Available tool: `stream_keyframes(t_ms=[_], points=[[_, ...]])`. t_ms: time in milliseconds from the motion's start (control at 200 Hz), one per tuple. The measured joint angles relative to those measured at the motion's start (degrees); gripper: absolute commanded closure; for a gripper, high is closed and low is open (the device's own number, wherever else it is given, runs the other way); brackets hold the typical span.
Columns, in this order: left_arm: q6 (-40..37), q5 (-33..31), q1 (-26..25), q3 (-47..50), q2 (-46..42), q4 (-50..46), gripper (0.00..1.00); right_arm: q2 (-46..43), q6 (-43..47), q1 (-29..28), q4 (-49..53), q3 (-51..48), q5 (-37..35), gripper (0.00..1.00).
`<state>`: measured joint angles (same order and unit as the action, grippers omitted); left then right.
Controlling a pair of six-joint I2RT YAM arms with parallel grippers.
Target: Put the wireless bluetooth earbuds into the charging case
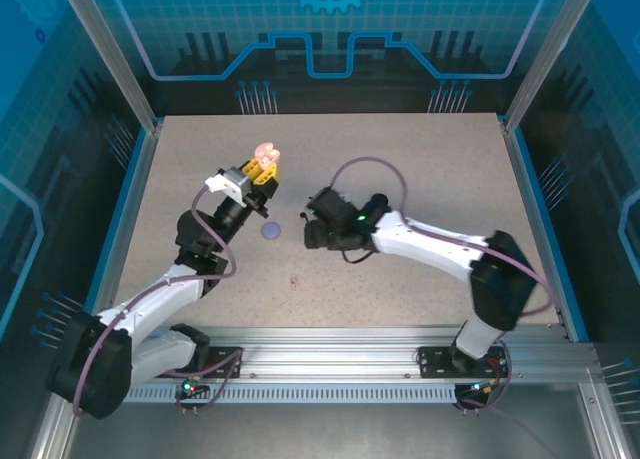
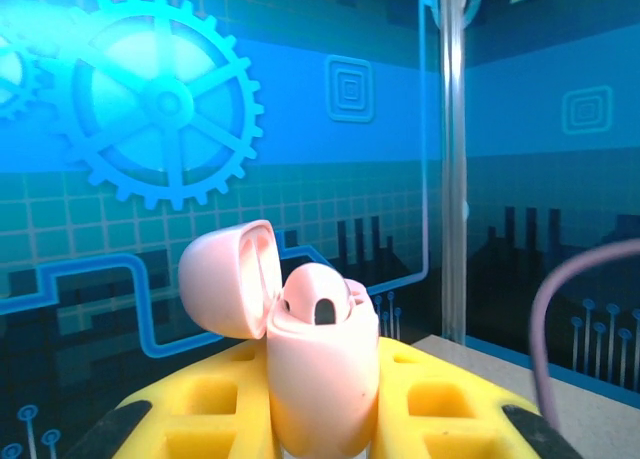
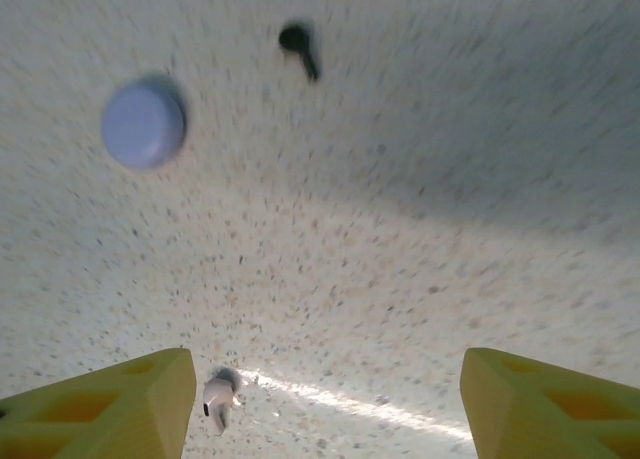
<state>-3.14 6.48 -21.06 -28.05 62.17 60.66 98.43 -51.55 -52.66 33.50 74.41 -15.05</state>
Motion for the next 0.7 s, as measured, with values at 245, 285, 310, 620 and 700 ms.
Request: stream_keyframes(t_ms=[245, 285, 310, 620, 700], points=[[-0.5, -3.8, 0.0, 0.1, -2.5, -1.9, 1.0, 13.0, -7.7, -7.3, 5.0, 10.4, -2.6, 0.34], [-0.5, -4.2, 0.1, 0.1, -2.9, -2.1, 1.0, 14.2, -8.7, -8.0, 6.0, 11.5, -3.1, 0.35], [-0.5, -4.5, 0.2, 0.1, -3.0, -2.3, 1.0, 14.8, -9.3, -8.3, 6.6, 12.2, -3.4, 0.36], [-1.5, -5.9, 1.4, 0.1, -4.1, -3.8, 1.0, 20.4, -13.8, -11.0, 10.8, 16.9, -5.6, 0.51], [-1.5, -5.9, 1.5, 0.1, -4.2, -3.9, 1.0, 21.8, -14.5, -11.4, 11.5, 17.6, -5.6, 0.53]])
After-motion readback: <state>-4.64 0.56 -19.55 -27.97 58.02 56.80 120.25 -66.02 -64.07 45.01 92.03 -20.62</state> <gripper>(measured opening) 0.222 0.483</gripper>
